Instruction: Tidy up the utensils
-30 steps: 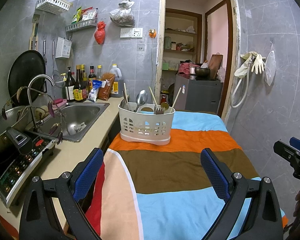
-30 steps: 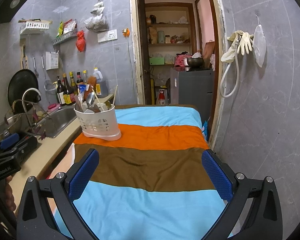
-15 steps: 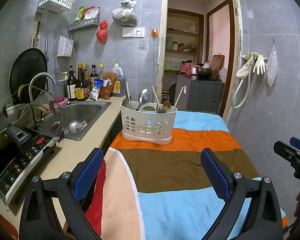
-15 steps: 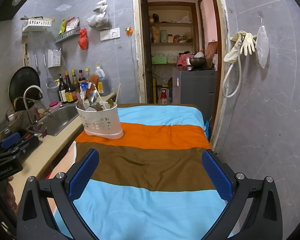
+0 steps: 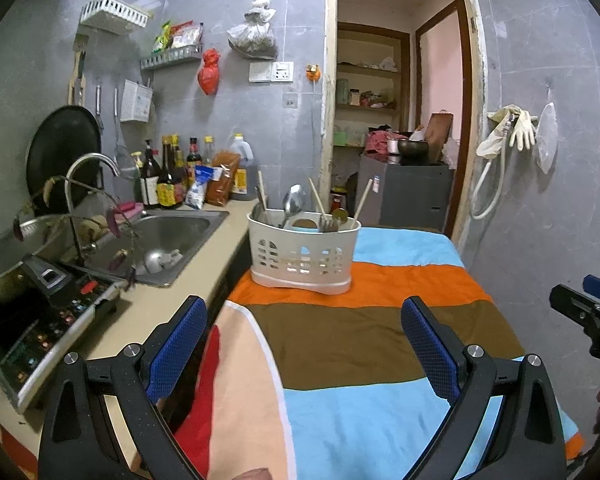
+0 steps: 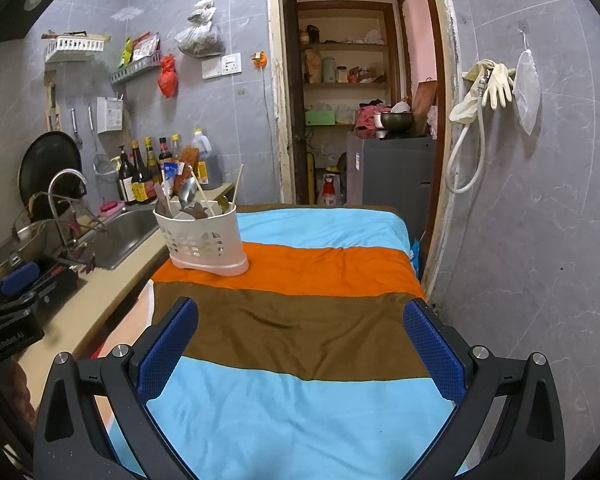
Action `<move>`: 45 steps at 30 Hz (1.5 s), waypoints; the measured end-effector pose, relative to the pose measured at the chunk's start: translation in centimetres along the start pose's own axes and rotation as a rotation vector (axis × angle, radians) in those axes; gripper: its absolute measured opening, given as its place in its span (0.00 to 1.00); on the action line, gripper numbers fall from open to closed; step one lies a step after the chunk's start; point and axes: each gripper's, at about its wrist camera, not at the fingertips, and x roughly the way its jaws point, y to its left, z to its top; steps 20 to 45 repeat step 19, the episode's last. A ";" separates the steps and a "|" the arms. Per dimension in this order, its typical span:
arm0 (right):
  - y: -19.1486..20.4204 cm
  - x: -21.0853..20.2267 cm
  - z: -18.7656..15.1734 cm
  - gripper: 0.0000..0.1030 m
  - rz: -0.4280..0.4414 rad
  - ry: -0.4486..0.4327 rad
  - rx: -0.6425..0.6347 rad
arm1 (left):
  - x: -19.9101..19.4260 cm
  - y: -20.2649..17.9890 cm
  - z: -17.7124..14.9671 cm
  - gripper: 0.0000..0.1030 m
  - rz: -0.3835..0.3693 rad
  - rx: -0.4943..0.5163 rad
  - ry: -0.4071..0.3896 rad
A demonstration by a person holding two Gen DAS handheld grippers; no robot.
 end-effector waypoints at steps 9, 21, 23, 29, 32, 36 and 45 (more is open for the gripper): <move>0.6 0.0 -0.7 1.00 0.006 0.004 -0.006 | 0.1 0.1 -0.2 0.92 0.012 -0.010 0.013; 0.1 0.2 -0.7 1.00 0.014 0.016 -0.008 | 0.3 0.6 0.0 0.92 0.015 -0.023 0.018; 0.1 0.2 -0.7 1.00 0.014 0.016 -0.008 | 0.3 0.6 0.0 0.92 0.015 -0.023 0.018; 0.1 0.2 -0.7 1.00 0.014 0.016 -0.008 | 0.3 0.6 0.0 0.92 0.015 -0.023 0.018; 0.1 0.2 -0.7 1.00 0.014 0.016 -0.008 | 0.3 0.6 0.0 0.92 0.015 -0.023 0.018; 0.1 0.2 -0.7 1.00 0.014 0.016 -0.008 | 0.3 0.6 0.0 0.92 0.015 -0.023 0.018; 0.1 0.2 -0.7 1.00 0.014 0.016 -0.008 | 0.3 0.6 0.0 0.92 0.015 -0.023 0.018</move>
